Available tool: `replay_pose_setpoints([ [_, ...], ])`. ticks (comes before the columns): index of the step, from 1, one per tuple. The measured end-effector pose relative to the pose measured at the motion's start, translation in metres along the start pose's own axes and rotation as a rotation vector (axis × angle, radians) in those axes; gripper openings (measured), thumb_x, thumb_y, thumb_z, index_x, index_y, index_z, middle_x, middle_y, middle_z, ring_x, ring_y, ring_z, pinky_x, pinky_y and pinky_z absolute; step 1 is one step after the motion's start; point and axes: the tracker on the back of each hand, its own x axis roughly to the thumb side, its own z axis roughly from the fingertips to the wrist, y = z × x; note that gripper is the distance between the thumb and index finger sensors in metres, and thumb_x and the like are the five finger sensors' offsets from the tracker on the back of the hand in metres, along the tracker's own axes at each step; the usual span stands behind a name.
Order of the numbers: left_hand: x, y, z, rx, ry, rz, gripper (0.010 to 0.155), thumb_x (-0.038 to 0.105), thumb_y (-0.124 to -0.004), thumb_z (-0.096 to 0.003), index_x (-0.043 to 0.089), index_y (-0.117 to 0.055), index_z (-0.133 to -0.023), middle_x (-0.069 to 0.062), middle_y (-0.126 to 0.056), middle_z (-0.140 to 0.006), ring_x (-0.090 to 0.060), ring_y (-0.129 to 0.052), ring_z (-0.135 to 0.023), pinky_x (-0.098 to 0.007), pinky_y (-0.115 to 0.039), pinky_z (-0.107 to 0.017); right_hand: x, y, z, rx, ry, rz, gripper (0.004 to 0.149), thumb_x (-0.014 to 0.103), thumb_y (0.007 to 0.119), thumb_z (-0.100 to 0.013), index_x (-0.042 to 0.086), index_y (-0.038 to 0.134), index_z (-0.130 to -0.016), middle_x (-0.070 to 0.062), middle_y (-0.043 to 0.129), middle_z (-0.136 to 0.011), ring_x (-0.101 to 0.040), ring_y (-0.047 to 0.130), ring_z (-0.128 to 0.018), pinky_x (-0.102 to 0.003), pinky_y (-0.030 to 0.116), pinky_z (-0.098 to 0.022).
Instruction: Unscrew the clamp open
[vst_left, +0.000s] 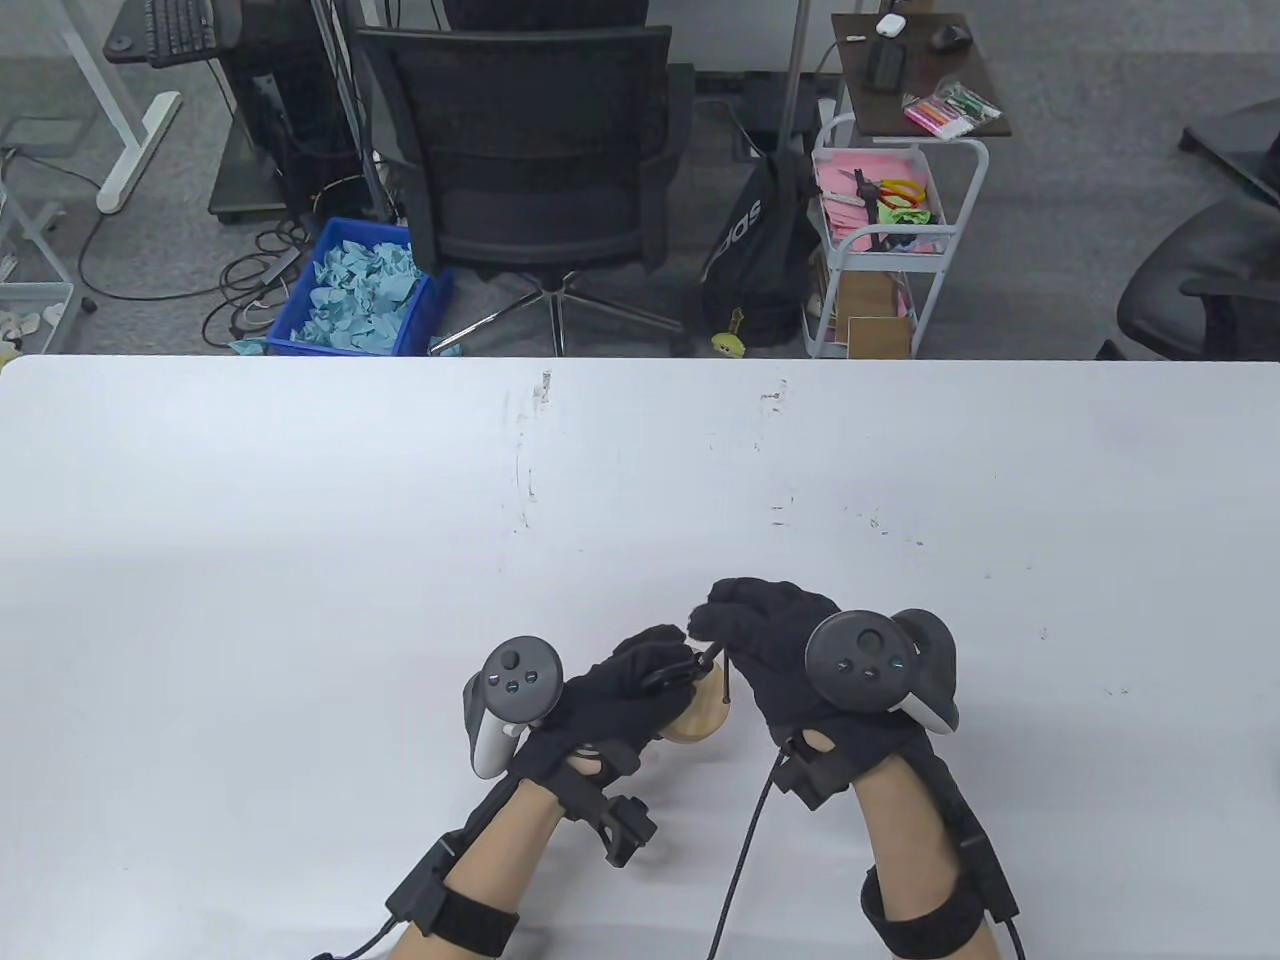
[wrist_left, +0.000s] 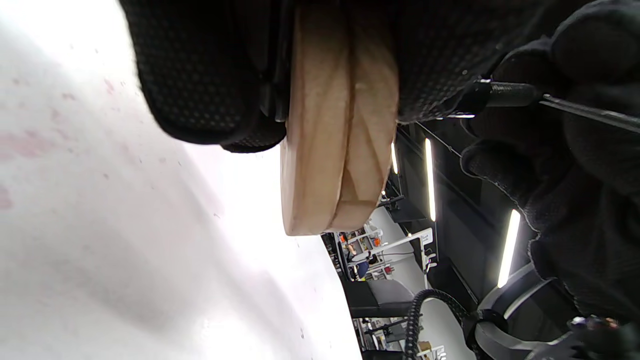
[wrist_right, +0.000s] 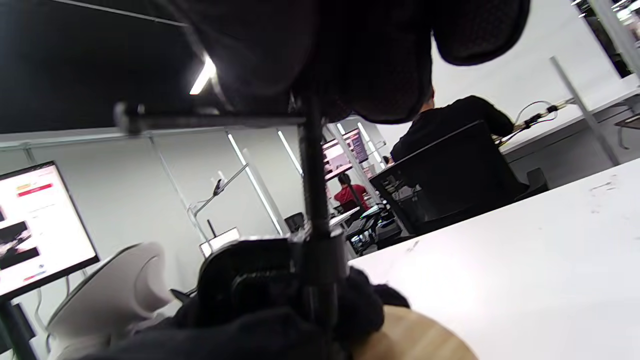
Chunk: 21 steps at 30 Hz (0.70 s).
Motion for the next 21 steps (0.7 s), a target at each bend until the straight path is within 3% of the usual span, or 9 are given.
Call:
replay_pose_setpoints([
  [6,-0.0004,0.002,0.0001,0.01,0.004,0.009,0.043,0.037,-0.085,-0.0497,0.027,-0.079,-0.091,-0.011,-0.062,-0.11,-0.025,-0.104,-0.069,-0.021,-0.095,-0.051,-0.0066,-0.0037,0.0013,0.042,0.065,0.103,0.068,0.061,0.072,-0.035,0.021,0.079,-0.089,-0.004,0.081,-0.083,-0.034,0.089,-0.068,-0.058,0.064,-0.06],
  [8,-0.0008,0.0013,-0.0001,0.004,0.007,0.003,0.043,0.037,-0.085,-0.0497,0.027,-0.079,-0.091,-0.011,-0.062,-0.11,-0.025,-0.104,-0.069,-0.021,-0.094,-0.051,-0.0066,-0.0023,0.0005,0.058,0.067,0.114,0.065,0.059,0.075,-0.035,0.021,0.079,-0.089,-0.004,0.082,-0.082,-0.033,0.091,-0.066,-0.057,0.065,-0.06],
  [11,-0.0007,0.0002,-0.0001,-0.003,0.006,0.005,0.043,0.037,-0.085,-0.0496,0.027,-0.079,-0.091,-0.011,-0.062,-0.11,-0.025,-0.104,-0.069,-0.021,-0.095,-0.051,-0.0041,-0.002,-0.0001,0.053,0.05,0.123,0.052,0.043,0.081,-0.04,0.023,0.079,-0.087,-0.003,0.082,-0.082,-0.032,0.091,-0.067,-0.057,0.065,-0.061],
  [15,0.0,-0.0009,-0.0006,-0.018,-0.002,0.016,0.043,0.037,-0.085,-0.0495,0.027,-0.079,-0.091,-0.011,-0.062,-0.11,-0.025,-0.104,-0.069,-0.021,-0.094,-0.051,-0.0022,0.001,-0.0012,0.044,0.014,0.114,0.046,0.029,0.081,-0.04,0.025,0.079,-0.086,0.0,0.081,-0.083,-0.031,0.09,-0.071,-0.058,0.062,-0.063],
  [21,-0.0003,-0.0042,-0.0016,-0.051,-0.009,0.056,0.043,0.037,-0.084,-0.0496,0.027,-0.079,-0.091,-0.011,-0.063,-0.11,-0.026,-0.104,-0.069,-0.021,-0.094,-0.051,-0.0016,0.0022,-0.0016,0.022,0.0,0.102,0.044,0.024,0.08,-0.04,0.028,0.078,-0.084,0.002,0.078,-0.086,-0.031,0.086,-0.078,-0.059,0.06,-0.065],
])
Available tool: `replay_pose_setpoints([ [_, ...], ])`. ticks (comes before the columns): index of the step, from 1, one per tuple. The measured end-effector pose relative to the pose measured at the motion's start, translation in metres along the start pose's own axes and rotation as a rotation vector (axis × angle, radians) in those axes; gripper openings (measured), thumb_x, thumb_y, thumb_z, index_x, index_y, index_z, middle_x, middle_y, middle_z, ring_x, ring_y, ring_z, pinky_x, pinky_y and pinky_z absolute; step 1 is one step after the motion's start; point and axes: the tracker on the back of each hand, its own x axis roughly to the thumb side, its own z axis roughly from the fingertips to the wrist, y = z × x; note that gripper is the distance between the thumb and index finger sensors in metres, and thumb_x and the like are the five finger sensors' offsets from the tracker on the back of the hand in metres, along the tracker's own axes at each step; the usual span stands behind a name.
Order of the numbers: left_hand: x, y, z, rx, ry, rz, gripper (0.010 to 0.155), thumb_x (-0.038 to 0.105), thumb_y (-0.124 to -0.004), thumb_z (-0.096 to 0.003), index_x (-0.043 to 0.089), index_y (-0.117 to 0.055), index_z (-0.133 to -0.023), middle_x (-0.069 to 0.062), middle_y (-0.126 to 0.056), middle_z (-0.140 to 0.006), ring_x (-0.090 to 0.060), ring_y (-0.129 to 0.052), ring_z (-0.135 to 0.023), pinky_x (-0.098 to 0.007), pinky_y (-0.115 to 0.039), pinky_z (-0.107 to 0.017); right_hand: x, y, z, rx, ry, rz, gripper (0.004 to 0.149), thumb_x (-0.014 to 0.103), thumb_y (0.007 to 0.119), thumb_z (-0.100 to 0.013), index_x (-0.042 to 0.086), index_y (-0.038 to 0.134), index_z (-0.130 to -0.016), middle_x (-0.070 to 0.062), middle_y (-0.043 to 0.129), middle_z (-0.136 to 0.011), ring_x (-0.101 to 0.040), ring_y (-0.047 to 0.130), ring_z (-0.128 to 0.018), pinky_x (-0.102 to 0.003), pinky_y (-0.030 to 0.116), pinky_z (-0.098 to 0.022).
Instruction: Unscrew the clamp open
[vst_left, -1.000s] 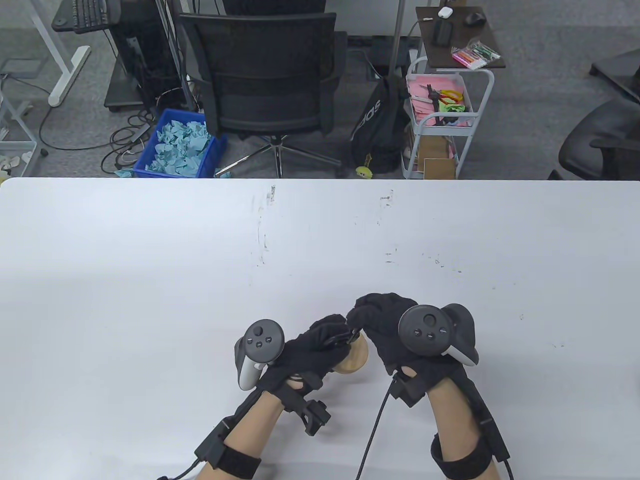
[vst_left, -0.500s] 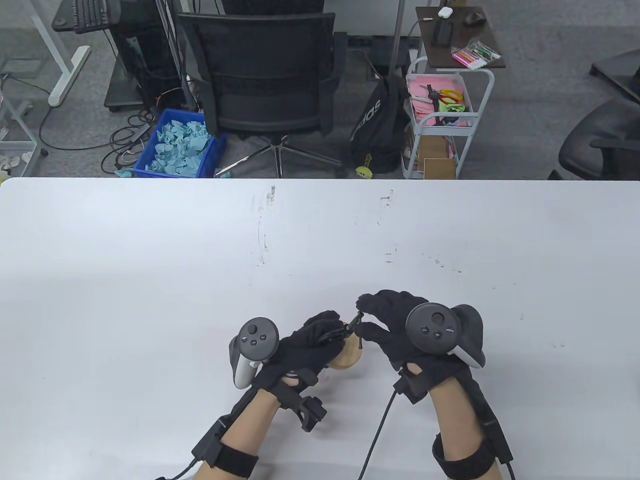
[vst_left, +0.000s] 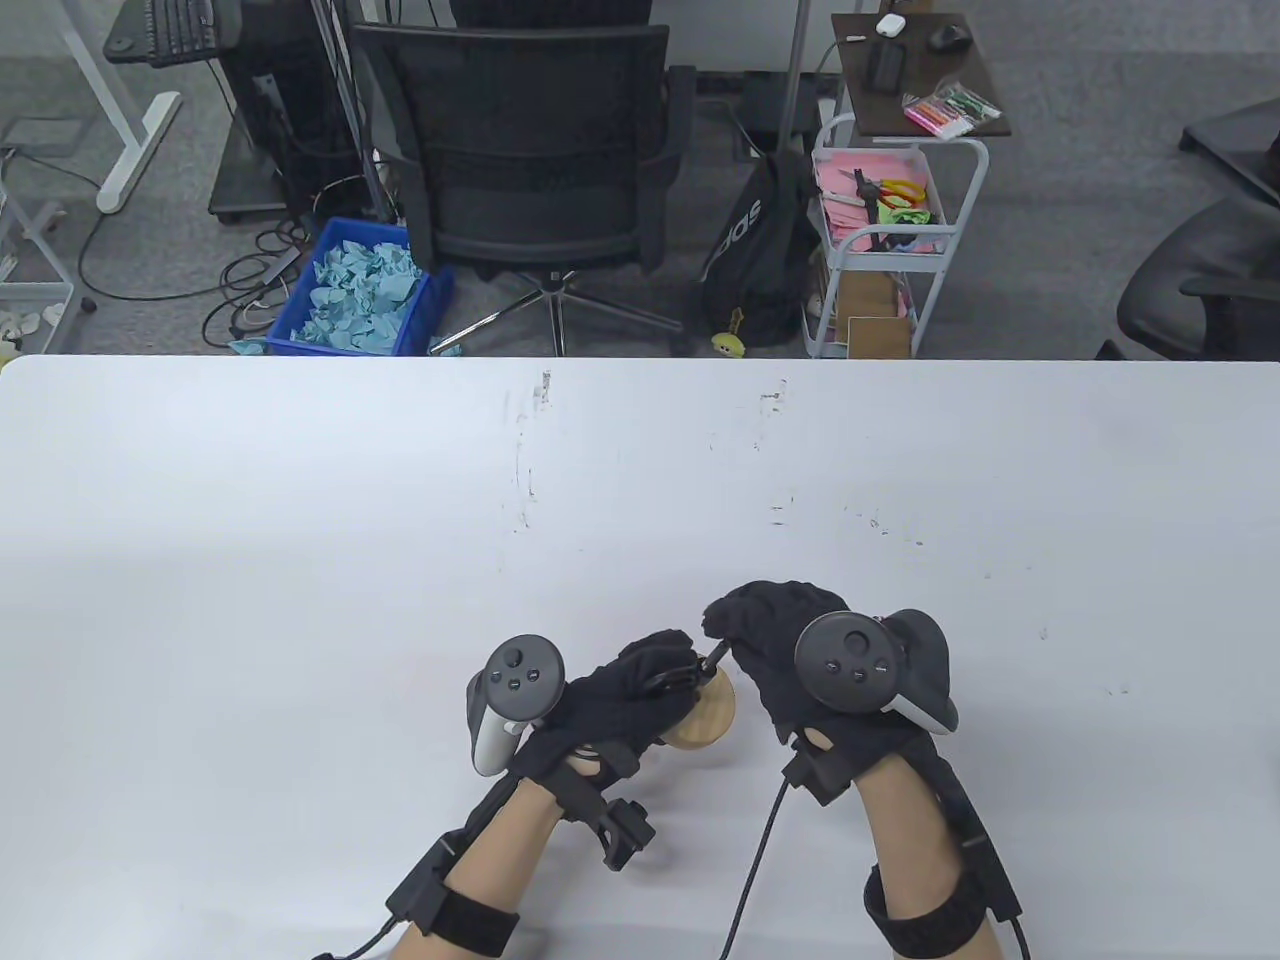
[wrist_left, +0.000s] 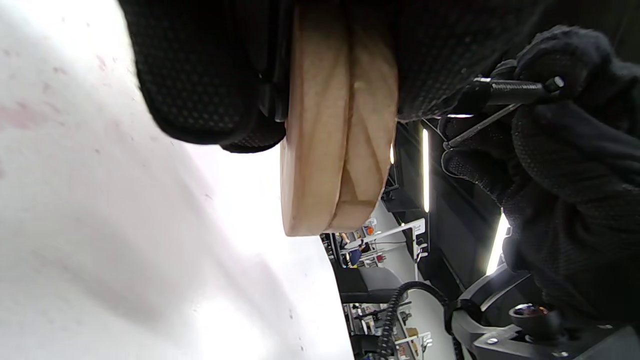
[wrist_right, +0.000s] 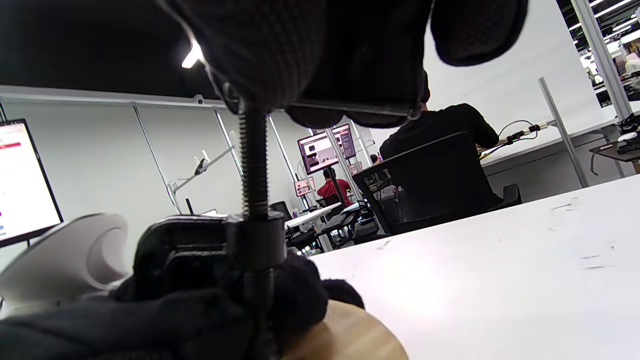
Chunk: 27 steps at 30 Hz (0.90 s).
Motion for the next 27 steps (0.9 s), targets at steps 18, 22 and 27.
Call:
replay_pose_setpoints([
  [18,0.004,-0.001,0.003,0.064,-0.006,-0.027,0.043,0.038,-0.084,-0.0501,0.028,-0.078,-0.091,-0.01,-0.062,-0.11,-0.025,-0.104,-0.07,-0.021,-0.094,-0.052,-0.02,-0.009,0.005,0.042,0.149,0.02,0.069,0.062,0.076,-0.036,0.018,0.08,-0.089,-0.007,0.08,-0.084,-0.035,0.09,-0.067,-0.056,0.065,-0.059],
  [22,0.005,-0.002,0.003,0.043,-0.011,-0.072,0.043,0.038,-0.084,-0.0498,0.028,-0.079,-0.091,-0.01,-0.062,-0.11,-0.025,-0.104,-0.07,-0.021,-0.094,-0.052,-0.011,-0.006,0.004,0.044,0.123,0.015,0.064,0.058,0.077,-0.038,0.019,0.078,-0.09,-0.007,0.079,-0.085,-0.033,0.09,-0.066,-0.055,0.066,-0.058],
  [27,0.005,-0.005,0.003,0.035,-0.013,-0.063,0.043,0.038,-0.084,-0.0497,0.028,-0.079,-0.091,-0.011,-0.062,-0.11,-0.025,-0.104,-0.069,-0.021,-0.095,-0.051,0.0,-0.001,0.001,0.061,0.024,-0.071,0.047,0.037,0.078,-0.042,0.022,0.081,-0.087,-0.004,0.081,-0.084,-0.031,0.092,-0.065,-0.055,0.067,-0.058],
])
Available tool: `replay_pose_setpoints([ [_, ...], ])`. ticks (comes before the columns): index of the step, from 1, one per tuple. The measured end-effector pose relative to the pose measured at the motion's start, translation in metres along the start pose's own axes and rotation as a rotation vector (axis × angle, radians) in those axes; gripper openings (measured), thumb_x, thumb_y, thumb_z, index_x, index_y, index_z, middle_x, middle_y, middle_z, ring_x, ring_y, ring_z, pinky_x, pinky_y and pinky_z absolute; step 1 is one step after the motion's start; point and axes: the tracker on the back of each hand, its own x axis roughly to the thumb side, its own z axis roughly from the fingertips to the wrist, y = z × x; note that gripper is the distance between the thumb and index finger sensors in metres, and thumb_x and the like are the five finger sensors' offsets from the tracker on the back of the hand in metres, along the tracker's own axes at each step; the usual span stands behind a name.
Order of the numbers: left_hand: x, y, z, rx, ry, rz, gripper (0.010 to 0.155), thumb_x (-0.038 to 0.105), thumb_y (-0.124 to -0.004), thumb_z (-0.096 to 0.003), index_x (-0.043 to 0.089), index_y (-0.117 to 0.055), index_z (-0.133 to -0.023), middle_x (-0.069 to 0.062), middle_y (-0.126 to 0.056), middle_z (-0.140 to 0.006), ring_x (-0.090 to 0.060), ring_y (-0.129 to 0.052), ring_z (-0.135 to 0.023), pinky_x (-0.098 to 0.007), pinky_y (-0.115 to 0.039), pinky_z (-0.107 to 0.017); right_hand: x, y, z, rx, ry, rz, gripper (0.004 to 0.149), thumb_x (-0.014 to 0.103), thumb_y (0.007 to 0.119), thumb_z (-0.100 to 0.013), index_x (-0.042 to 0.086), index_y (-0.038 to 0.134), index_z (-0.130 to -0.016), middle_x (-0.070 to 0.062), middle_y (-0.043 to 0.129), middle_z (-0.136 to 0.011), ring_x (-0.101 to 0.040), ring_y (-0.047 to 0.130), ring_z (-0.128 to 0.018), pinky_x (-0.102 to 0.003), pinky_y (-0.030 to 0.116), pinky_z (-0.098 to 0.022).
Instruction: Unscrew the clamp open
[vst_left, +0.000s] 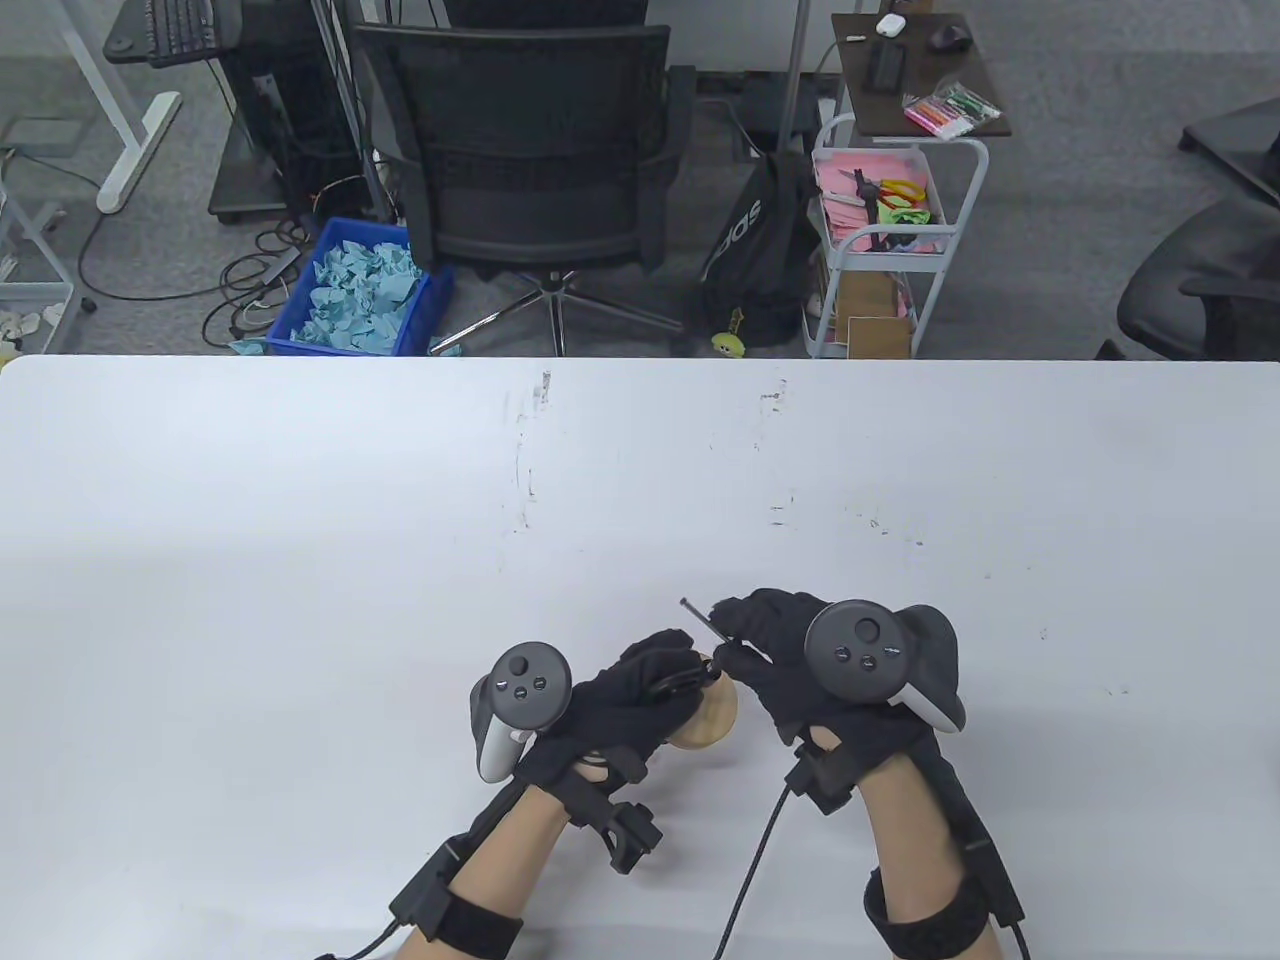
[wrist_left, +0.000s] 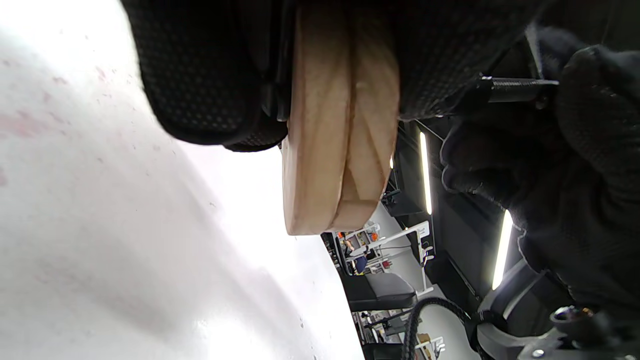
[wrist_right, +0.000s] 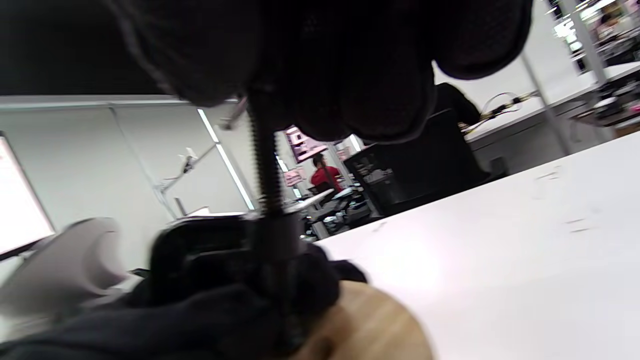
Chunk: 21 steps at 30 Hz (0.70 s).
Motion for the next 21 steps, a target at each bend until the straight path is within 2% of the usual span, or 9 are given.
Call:
replay_pose_setpoints([
  [2,-0.001,0.0,-0.001,-0.005,0.003,0.014,0.043,0.038,-0.084,-0.0497,0.028,-0.079,-0.091,-0.011,-0.062,-0.11,-0.025,-0.104,-0.069,-0.021,-0.095,-0.051,0.003,-0.001,0.0,-0.024,-0.04,-0.026,0.045,0.029,0.078,-0.043,0.026,0.079,-0.088,-0.002,0.08,-0.086,-0.031,0.09,-0.069,-0.055,0.066,-0.06],
  [4,-0.002,0.0,-0.001,-0.008,0.008,0.035,0.043,0.038,-0.084,-0.0496,0.028,-0.079,-0.091,-0.011,-0.062,-0.11,-0.025,-0.104,-0.069,-0.021,-0.095,-0.051,0.006,-0.001,0.0,-0.014,-0.053,-0.028,0.041,0.024,0.078,-0.042,0.029,0.083,-0.083,-0.001,0.079,-0.087,-0.031,0.09,-0.071,-0.056,0.065,-0.061],
  [8,-0.003,0.002,-0.001,-0.008,0.015,0.044,0.043,0.038,-0.084,-0.0496,0.028,-0.079,-0.091,-0.011,-0.063,-0.109,-0.025,-0.105,-0.069,-0.02,-0.095,-0.051,0.007,-0.004,0.001,0.005,-0.044,-0.004,0.036,0.021,0.077,-0.042,0.032,0.088,-0.076,-0.002,0.074,-0.093,-0.032,0.086,-0.078,-0.057,0.062,-0.064],
  [11,-0.004,0.004,-0.001,0.0,0.024,0.059,0.043,0.038,-0.084,-0.0497,0.028,-0.079,-0.091,-0.011,-0.062,-0.109,-0.025,-0.104,-0.069,-0.021,-0.095,-0.051,0.003,-0.005,0.002,0.006,-0.037,-0.022,0.037,0.021,0.077,-0.043,0.031,0.086,-0.078,-0.002,0.073,-0.095,-0.033,0.086,-0.079,-0.058,0.062,-0.064],
  [14,-0.004,0.006,0.0,0.021,0.028,0.04,0.043,0.038,-0.084,-0.0497,0.028,-0.079,-0.091,-0.011,-0.062,-0.109,-0.025,-0.104,-0.069,-0.021,-0.095,-0.051,-0.001,-0.01,0.004,-0.019,-0.016,-0.056,0.045,0.03,0.08,-0.043,0.029,0.08,-0.088,-0.004,0.072,-0.096,-0.034,0.086,-0.077,-0.058,0.062,-0.063],
  [15,-0.004,0.007,0.0,0.024,0.025,0.031,0.043,0.038,-0.084,-0.0498,0.028,-0.079,-0.091,-0.011,-0.062,-0.109,-0.025,-0.104,-0.069,-0.021,-0.094,-0.051,-0.004,-0.012,0.005,-0.026,0.0,-0.065,0.05,0.036,0.081,-0.042,0.027,0.077,-0.091,-0.004,0.072,-0.095,-0.035,0.086,-0.076,-0.058,0.062,-0.063],
  [17,-0.004,0.007,0.0,0.022,0.023,0.022,0.043,0.038,-0.084,-0.0498,0.028,-0.078,-0.091,-0.011,-0.062,-0.11,-0.025,-0.104,-0.069,-0.02,-0.095,-0.051,-0.01,-0.016,0.007,-0.063,0.049,-0.054,0.056,0.045,0.082,-0.04,0.023,0.077,-0.091,-0.006,0.074,-0.093,-0.035,0.087,-0.073,-0.058,0.063,-0.061],
  [19,-0.004,0.006,0.0,0.021,0.022,0.001,0.043,0.038,-0.084,-0.0498,0.028,-0.078,-0.091,-0.011,-0.062,-0.11,-0.025,-0.104,-0.069,-0.021,-0.094,-0.052,-0.014,-0.016,0.006,-0.045,0.071,-0.013,0.06,0.052,0.081,-0.038,0.021,0.08,-0.089,-0.005,0.079,-0.086,-0.033,0.09,-0.067,-0.056,0.065,-0.059],
  [21,-0.003,0.005,0.0,0.015,0.019,-0.021,0.043,0.038,-0.084,-0.0497,0.028,-0.079,-0.091,-0.011,-0.062,-0.11,-0.025,-0.104,-0.069,-0.021,-0.095,-0.051,-0.014,-0.014,0.005,-0.004,0.084,0.016,0.058,0.052,0.081,-0.038,0.022,0.081,-0.088,-0.004,0.081,-0.084,-0.033,0.09,-0.066,-0.056,0.065,-0.059],
])
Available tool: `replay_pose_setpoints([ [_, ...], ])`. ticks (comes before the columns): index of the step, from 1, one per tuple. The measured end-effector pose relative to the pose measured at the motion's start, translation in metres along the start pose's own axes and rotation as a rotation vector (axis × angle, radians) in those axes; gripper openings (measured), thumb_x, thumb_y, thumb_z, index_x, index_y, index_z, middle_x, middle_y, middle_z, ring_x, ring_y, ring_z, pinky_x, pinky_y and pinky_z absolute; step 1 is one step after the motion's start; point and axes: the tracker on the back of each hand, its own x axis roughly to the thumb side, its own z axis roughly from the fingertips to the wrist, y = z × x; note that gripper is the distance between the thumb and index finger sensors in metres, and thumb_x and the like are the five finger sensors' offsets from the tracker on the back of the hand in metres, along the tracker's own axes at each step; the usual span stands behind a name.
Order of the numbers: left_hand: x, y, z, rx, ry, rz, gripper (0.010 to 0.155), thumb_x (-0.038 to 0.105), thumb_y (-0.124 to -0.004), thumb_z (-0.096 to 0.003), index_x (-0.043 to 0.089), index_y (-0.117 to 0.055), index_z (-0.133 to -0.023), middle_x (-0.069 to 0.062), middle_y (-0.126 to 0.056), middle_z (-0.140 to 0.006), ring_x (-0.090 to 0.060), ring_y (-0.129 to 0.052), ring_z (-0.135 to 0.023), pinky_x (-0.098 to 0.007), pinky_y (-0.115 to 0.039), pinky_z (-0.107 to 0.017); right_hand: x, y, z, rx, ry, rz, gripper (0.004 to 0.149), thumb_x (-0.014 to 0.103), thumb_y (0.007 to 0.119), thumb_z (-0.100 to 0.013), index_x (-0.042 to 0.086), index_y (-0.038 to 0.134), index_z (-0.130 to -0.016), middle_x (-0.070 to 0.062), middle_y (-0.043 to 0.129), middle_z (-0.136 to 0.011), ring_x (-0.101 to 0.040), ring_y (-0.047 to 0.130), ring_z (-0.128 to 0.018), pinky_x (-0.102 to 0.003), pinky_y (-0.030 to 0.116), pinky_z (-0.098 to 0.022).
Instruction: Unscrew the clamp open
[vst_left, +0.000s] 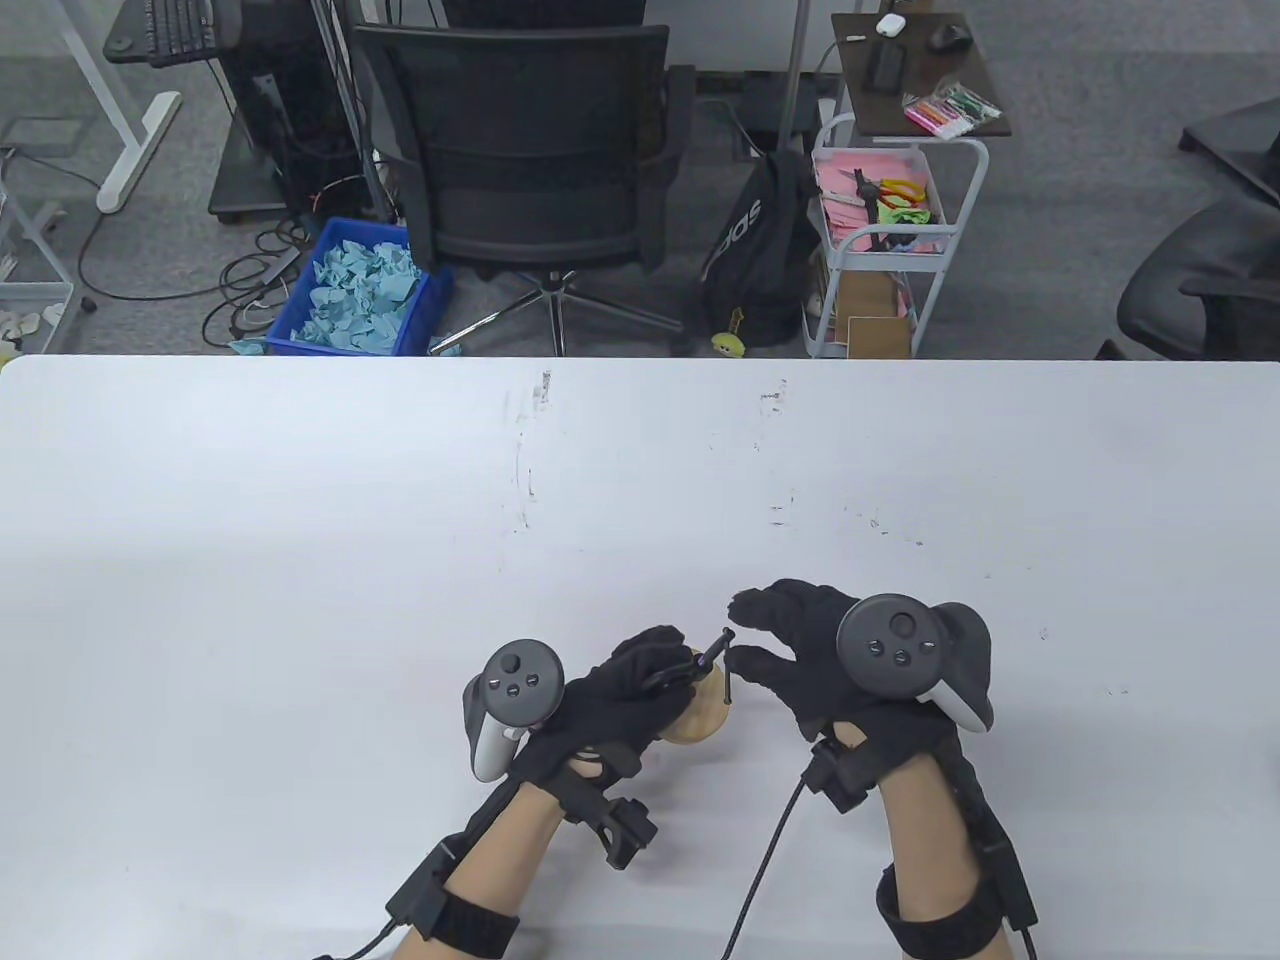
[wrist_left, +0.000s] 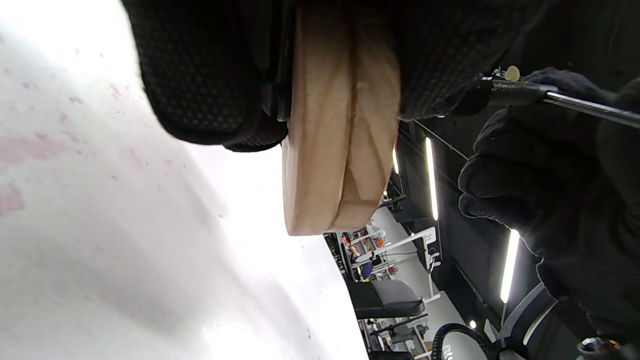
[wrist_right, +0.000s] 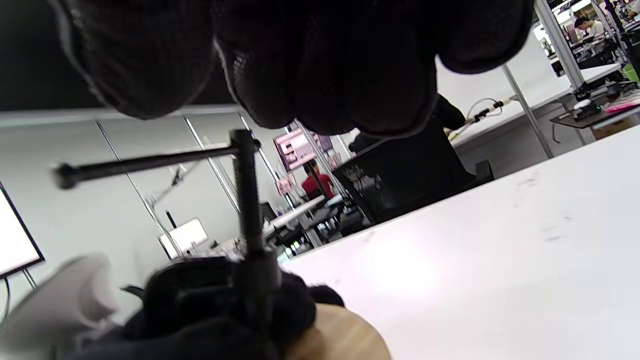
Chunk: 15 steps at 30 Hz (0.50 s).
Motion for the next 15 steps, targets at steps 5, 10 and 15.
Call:
replay_pose_setpoints([
  [5,0.001,-0.003,0.0,-0.016,-0.002,0.02,0.043,0.037,-0.084,-0.0496,0.028,-0.079,-0.091,-0.011,-0.062,-0.109,-0.025,-0.104,-0.069,-0.021,-0.095,-0.051,0.004,0.003,-0.001,0.0,-0.031,-0.004,0.05,0.045,0.083,-0.039,0.025,0.083,-0.085,-0.002,0.083,-0.082,-0.031,0.092,-0.065,-0.055,0.067,-0.059],
  [10,0.002,-0.004,0.0,-0.027,-0.007,0.016,0.043,0.038,-0.084,-0.0496,0.028,-0.079,-0.091,-0.011,-0.063,-0.109,-0.025,-0.104,-0.069,-0.021,-0.095,-0.051,0.012,0.005,-0.002,0.021,-0.057,0.037,0.044,0.031,0.083,-0.041,0.027,0.081,-0.085,0.0,0.082,-0.083,-0.03,0.09,-0.068,-0.055,0.065,-0.061],
  [15,0.002,-0.004,0.0,-0.036,-0.006,0.038,0.043,0.038,-0.084,-0.0494,0.028,-0.079,-0.091,-0.011,-0.063,-0.109,-0.025,-0.105,-0.069,-0.021,-0.095,-0.051,0.017,0.009,-0.002,-0.02,-0.096,0.049,0.041,0.021,0.08,-0.04,0.033,0.083,-0.08,0.003,0.08,-0.084,-0.03,0.087,-0.075,-0.057,0.061,-0.064],
])
